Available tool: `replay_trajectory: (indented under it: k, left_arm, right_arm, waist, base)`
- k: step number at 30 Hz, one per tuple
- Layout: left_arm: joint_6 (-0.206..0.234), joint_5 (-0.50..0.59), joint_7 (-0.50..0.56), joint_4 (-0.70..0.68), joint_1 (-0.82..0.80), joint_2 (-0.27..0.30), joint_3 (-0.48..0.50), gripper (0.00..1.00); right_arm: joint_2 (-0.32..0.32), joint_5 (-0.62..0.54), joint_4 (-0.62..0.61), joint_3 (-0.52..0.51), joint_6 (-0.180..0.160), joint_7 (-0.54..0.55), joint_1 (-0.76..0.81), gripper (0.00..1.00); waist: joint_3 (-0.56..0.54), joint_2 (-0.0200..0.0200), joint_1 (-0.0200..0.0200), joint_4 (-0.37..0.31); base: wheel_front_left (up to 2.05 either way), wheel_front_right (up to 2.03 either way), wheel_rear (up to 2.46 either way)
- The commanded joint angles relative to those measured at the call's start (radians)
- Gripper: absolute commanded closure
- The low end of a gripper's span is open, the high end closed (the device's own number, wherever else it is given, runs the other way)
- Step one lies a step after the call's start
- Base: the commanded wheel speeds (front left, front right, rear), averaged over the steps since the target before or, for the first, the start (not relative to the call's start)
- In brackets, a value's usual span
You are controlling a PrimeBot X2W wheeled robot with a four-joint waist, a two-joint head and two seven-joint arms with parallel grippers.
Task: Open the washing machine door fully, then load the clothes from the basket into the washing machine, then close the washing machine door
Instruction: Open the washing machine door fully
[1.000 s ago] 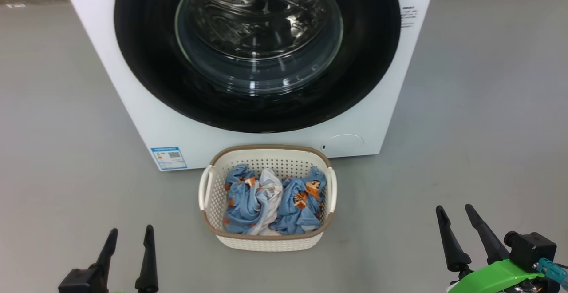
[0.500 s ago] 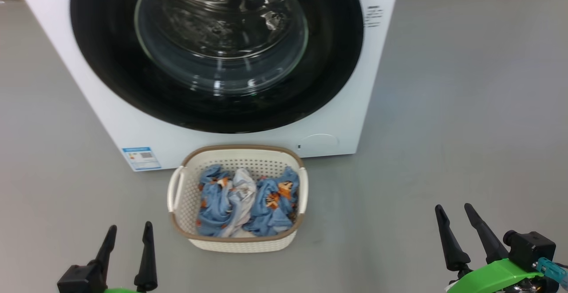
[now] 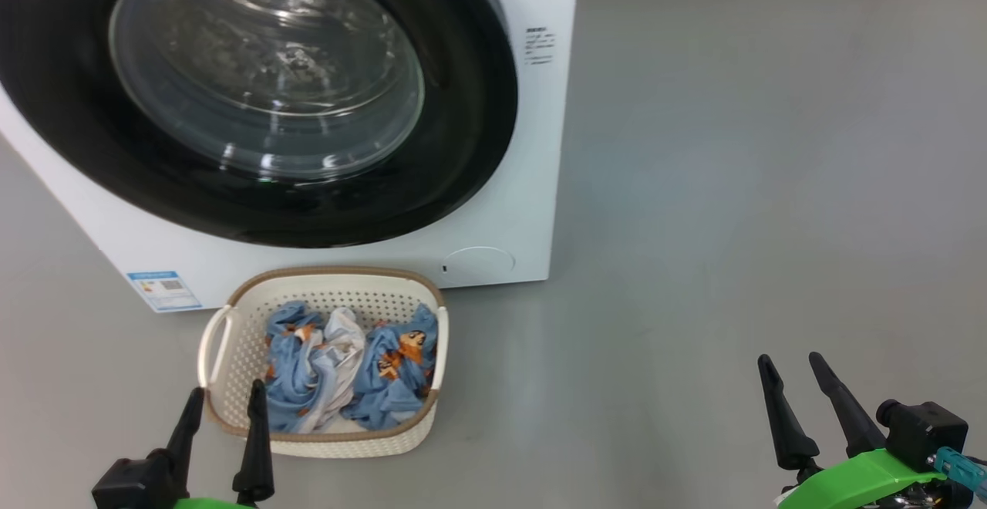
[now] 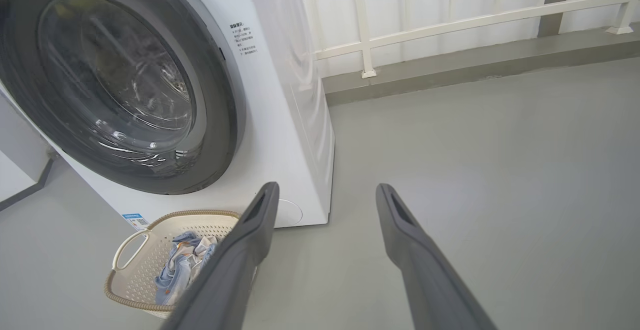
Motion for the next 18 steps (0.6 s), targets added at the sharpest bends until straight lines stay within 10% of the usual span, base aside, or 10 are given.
replay_trajectory:
  k: [1, 14, 17, 18]
  left_arm:
    - [-0.003, 0.001, -0.014, -0.026, -0.038, 0.014, 0.032, 0.00]
    - [-0.003, -0.010, -0.014, -0.022, -0.025, 0.014, 0.004, 0.00]
    - [-0.003, -0.015, -0.014, -0.021, -0.022, 0.014, -0.008, 0.00]
    - [-0.003, -0.018, -0.014, -0.021, -0.022, 0.014, -0.012, 0.00]
  right_arm:
    - [-0.007, -0.001, -0.026, 0.019, 0.002, -0.013, -0.035, 0.00]
    - [0.002, 0.020, -0.033, 0.014, 0.002, -0.013, -0.038, 0.00]
    - [0.015, 0.059, -0.041, 0.011, 0.002, -0.013, -0.054, 0.94]
    - [0.019, 0.077, -0.048, 0.008, 0.002, -0.013, -0.063, 1.00]
  waist:
    - [-0.001, 0.0000, 0.0000, 0.001]
    - [-0.006, 0.0000, 0.0000, 0.008]
    - [-0.003, 0.0000, 0.0000, 0.010]
    - [-0.001, 0.0000, 0.0000, 0.010]
  base:
    - [0.63, 0.63, -1.27]
    - [0.17, 0.17, -0.34]
    - [0.00, 0.00, 0.00]
    - [0.00, 0.00, 0.00]
